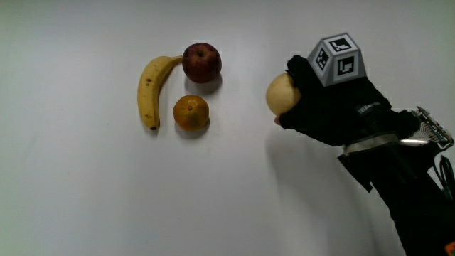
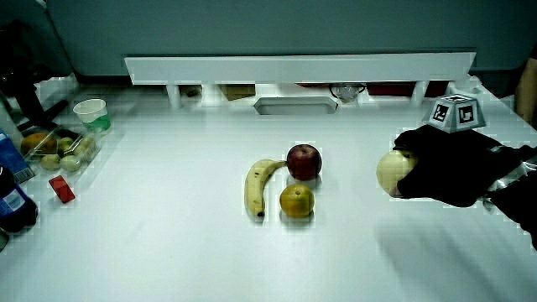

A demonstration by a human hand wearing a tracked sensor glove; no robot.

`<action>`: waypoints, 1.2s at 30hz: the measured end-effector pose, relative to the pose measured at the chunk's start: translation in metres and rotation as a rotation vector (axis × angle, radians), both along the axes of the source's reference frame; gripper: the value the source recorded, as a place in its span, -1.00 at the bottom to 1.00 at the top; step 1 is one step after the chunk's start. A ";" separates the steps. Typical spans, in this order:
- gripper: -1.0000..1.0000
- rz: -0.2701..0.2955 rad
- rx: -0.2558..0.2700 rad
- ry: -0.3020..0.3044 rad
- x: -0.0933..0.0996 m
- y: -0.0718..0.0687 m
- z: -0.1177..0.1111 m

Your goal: Place pear no leg

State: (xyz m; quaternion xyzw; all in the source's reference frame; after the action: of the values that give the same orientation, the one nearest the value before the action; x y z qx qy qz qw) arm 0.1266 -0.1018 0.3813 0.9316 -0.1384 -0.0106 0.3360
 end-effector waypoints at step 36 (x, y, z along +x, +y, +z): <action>-0.39 0.152 -0.190 0.090 0.060 0.015 0.078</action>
State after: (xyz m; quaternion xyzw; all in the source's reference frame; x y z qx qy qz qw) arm 0.1870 -0.0872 0.4588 0.9020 -0.0525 -0.0139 0.4283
